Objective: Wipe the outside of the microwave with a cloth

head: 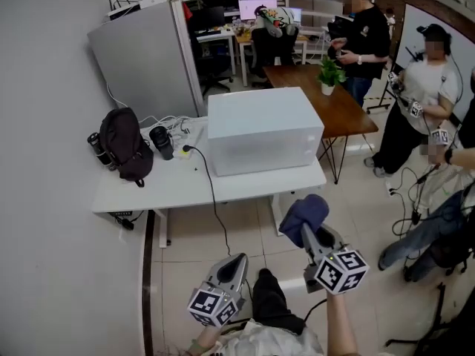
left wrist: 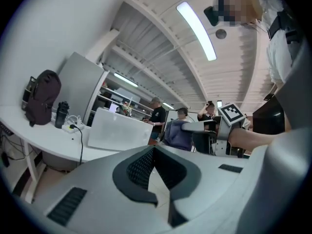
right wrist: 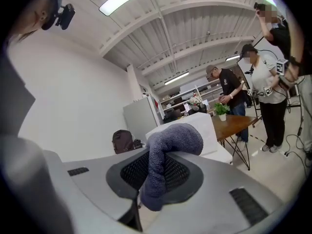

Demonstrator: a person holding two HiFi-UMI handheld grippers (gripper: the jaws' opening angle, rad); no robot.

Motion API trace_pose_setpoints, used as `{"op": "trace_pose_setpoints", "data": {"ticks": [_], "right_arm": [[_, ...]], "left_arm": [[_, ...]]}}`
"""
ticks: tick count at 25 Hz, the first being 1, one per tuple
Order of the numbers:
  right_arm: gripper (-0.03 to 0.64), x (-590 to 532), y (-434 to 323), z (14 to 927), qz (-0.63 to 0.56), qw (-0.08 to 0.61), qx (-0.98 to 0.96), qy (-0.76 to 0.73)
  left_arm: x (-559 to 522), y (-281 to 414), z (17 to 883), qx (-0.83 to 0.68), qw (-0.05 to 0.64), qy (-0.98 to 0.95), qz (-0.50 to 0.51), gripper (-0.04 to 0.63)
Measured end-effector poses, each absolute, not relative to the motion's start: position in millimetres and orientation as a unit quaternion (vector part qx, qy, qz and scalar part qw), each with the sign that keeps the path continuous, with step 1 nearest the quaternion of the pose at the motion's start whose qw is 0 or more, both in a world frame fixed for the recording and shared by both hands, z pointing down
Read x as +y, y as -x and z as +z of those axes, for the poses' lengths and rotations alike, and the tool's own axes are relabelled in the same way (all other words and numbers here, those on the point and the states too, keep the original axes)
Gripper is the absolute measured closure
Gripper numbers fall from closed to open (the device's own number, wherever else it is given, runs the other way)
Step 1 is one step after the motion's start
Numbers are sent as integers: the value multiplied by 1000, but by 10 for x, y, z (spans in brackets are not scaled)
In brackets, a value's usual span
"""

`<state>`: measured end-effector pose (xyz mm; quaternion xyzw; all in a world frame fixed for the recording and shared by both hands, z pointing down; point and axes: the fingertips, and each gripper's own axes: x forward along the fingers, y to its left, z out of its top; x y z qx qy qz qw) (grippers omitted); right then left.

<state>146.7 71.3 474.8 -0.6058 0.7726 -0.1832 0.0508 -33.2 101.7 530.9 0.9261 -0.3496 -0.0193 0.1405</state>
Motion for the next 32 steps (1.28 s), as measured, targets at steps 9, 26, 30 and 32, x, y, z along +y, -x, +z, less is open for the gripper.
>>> {"op": "trace_pose_setpoints", "data": {"ticks": [9, 26, 30, 32], "right_arm": [[537, 2050, -622, 4758, -179, 44, 782, 595], [546, 2514, -877, 5064, -138, 15, 776, 616], [548, 2484, -944, 5106, -138, 14, 775, 617], [548, 2477, -934, 5113, -137, 11, 777, 615]], "left_arm": [[2028, 636, 5241, -339, 165, -926, -33, 609], [2341, 211, 5177, -356, 138, -924, -26, 609], [2328, 215, 5151, -367, 134, -920, -28, 609], [2340, 225, 5139, -370, 133, -919, -27, 609]]}}
